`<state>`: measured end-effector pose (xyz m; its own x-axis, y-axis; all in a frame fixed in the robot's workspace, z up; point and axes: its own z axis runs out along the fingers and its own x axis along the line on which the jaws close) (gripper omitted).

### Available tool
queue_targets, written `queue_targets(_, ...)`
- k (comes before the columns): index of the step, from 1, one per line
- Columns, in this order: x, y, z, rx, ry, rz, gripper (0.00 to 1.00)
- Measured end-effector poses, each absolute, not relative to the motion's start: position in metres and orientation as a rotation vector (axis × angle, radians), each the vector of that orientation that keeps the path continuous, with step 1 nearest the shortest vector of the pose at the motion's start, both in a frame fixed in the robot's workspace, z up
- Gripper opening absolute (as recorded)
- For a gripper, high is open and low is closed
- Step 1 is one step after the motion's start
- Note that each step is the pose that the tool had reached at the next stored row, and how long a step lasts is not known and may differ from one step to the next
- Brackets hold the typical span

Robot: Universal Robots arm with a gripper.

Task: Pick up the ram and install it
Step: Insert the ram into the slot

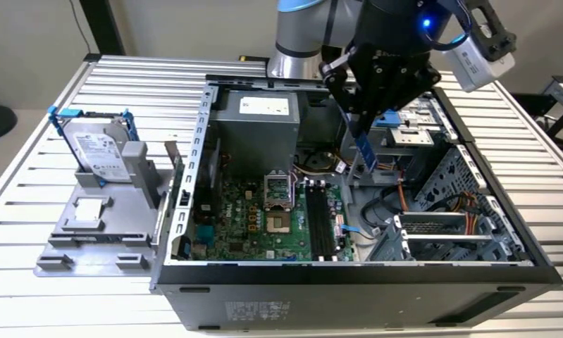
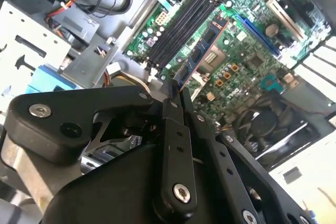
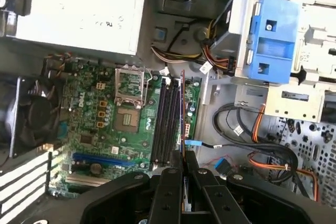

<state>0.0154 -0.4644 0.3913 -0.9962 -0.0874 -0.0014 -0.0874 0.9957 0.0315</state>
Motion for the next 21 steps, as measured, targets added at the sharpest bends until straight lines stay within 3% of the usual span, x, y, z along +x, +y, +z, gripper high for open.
queue_targets(21, 0.0154, -0.4644, 0.3913, -0.003, 3.14, 0.049, 0.0)
